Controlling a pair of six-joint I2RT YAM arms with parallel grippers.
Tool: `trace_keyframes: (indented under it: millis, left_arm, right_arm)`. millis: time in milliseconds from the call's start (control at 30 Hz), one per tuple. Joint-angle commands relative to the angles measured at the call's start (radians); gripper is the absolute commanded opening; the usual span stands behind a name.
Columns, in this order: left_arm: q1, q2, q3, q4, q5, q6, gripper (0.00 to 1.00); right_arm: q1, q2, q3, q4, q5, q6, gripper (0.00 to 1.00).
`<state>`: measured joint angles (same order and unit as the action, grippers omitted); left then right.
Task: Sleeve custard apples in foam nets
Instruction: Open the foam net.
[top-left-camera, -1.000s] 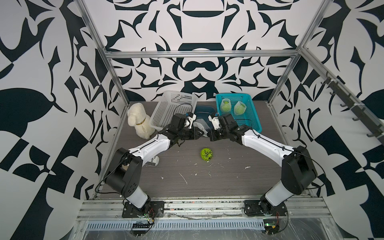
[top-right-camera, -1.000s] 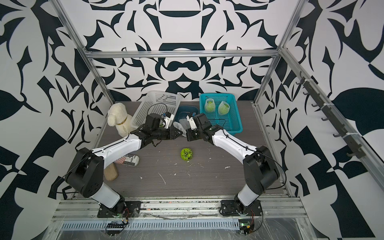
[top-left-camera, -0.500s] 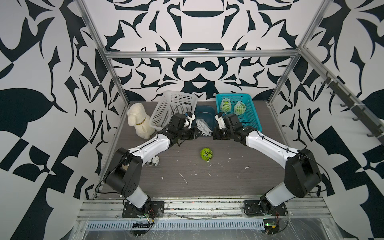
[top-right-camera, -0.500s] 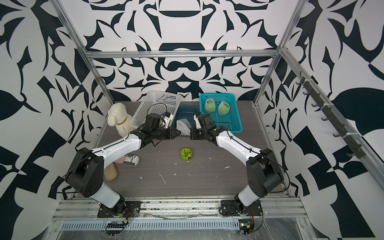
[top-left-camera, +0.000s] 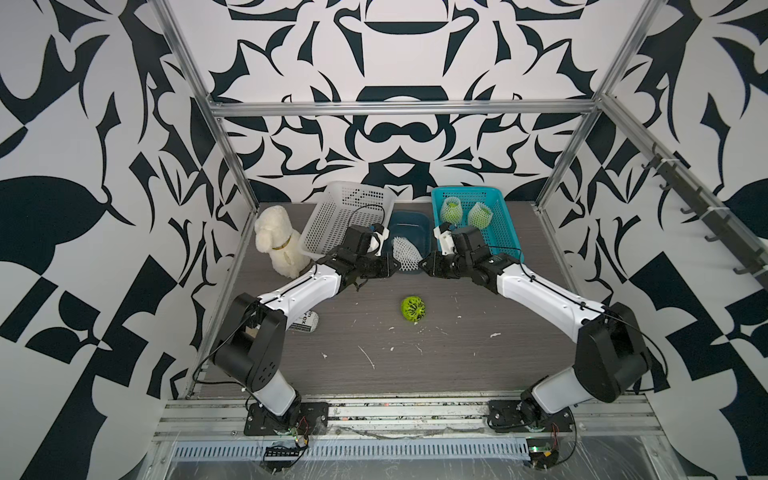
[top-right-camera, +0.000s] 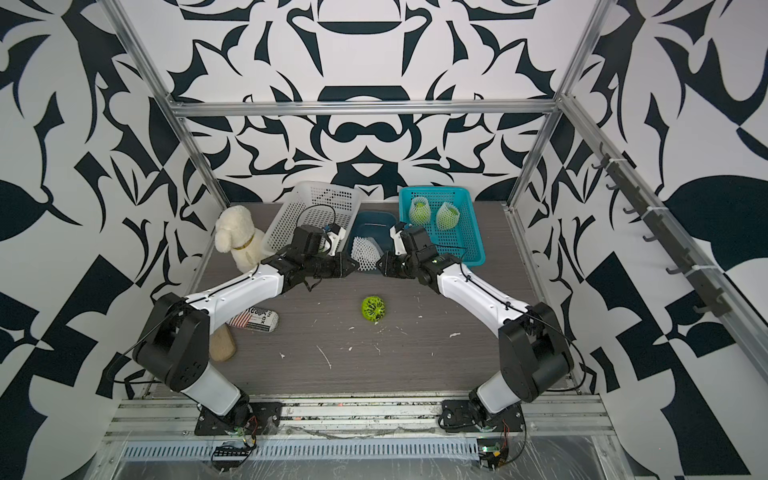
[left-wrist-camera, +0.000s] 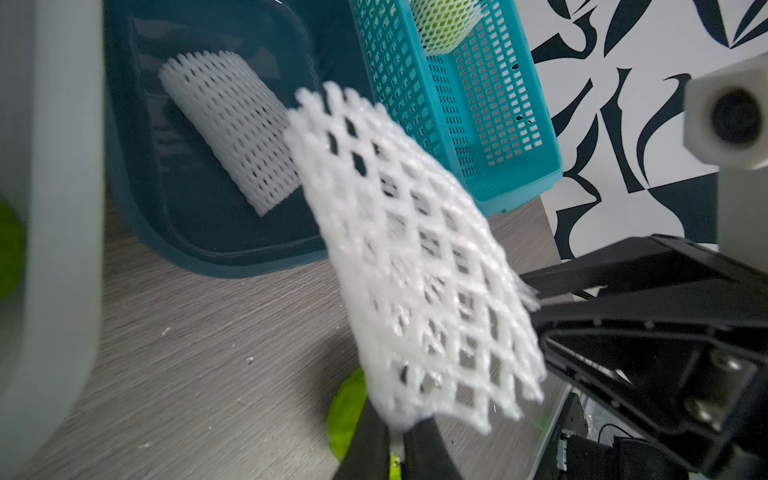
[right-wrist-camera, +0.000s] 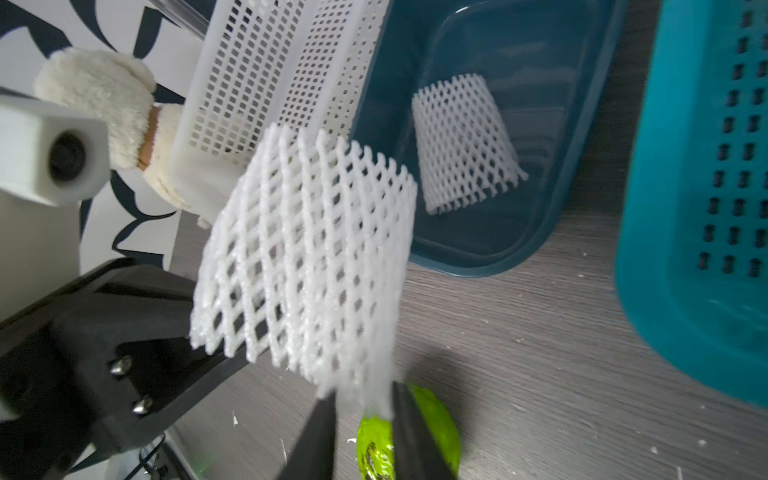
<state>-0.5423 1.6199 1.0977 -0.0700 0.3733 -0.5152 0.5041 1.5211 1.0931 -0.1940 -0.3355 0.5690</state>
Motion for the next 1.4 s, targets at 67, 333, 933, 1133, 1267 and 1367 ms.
trace_keyframes:
  millis: [67, 333, 933, 1133, 1267, 1367]
  left_arm:
    - [0.005, 0.012, 0.041, -0.039, 0.005, 0.027, 0.11]
    - [0.004, 0.030, 0.086, -0.110, 0.022, 0.044, 0.11]
    - [-0.015, 0.026, 0.108, -0.170, 0.092, 0.088, 0.12]
    - [-0.016, 0.030, 0.107, -0.173, 0.107, 0.089, 0.10]
    - [-0.016, 0.030, 0.103, -0.206, 0.093, 0.094, 0.06]
    - [-0.015, 0.029, 0.104, -0.243, 0.037, 0.101, 0.05]
  right_arm:
    - [0.007, -0.036, -0.004, 0.032, -0.034, -0.046, 0.68]
    - [0.081, -0.030, 0.066, -0.066, 0.109, -0.222, 0.89]
    - [0.082, 0.055, 0.090, -0.014, 0.170, -0.258, 0.66]
    - [0.082, 0.068, 0.089, 0.017, 0.222, -0.257, 0.48]
    - [0.080, 0.064, 0.099, 0.009, 0.281, -0.276, 0.13]
    - [0.080, 0.056, 0.099, -0.009, 0.322, -0.282, 0.00]
